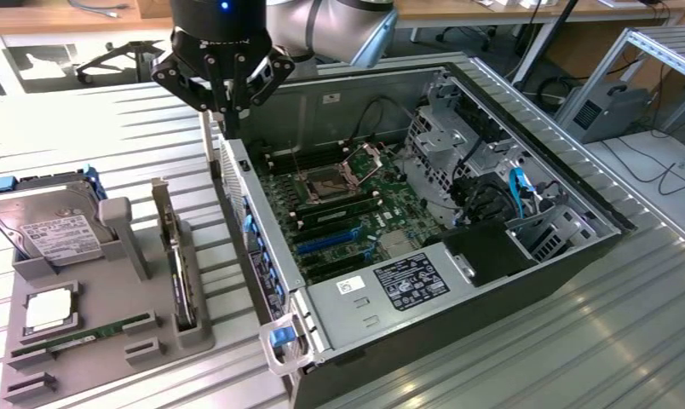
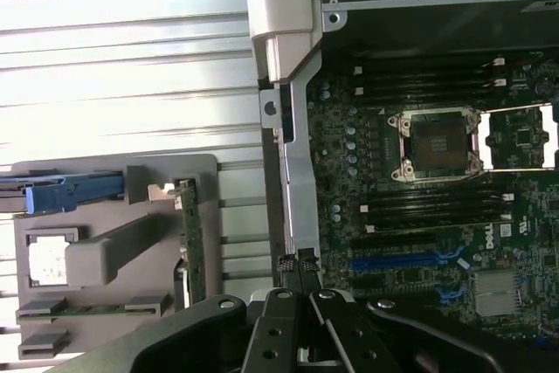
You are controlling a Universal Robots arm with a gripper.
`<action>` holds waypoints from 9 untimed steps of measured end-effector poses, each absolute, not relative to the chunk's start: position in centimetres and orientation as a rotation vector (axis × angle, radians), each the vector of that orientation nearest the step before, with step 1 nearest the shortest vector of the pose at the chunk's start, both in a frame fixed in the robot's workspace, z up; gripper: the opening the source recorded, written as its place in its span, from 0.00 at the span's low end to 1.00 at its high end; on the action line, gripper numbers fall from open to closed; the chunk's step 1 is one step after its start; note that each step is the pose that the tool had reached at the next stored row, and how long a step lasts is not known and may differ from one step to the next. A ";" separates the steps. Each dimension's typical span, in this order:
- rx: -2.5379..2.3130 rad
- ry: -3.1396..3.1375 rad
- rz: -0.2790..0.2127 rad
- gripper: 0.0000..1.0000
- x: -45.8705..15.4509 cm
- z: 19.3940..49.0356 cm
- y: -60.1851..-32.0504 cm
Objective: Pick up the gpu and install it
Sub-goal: 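Reach for the gpu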
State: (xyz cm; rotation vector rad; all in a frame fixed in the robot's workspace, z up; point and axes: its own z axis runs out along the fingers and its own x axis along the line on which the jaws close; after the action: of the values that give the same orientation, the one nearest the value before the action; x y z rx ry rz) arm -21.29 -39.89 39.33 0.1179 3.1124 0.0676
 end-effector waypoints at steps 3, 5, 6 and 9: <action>0.118 3.112 0.068 0.11 -21.5 39.3 -39.9; 0.118 3.112 0.068 0.11 -21.6 39.3 -39.9; 0.118 3.112 0.068 0.11 -21.7 39.3 -39.9; 0.118 3.112 0.068 0.11 -21.9 39.3 -39.9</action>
State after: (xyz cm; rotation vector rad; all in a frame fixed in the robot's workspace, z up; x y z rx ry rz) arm -21.87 -39.89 39.33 0.1180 3.1124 0.0676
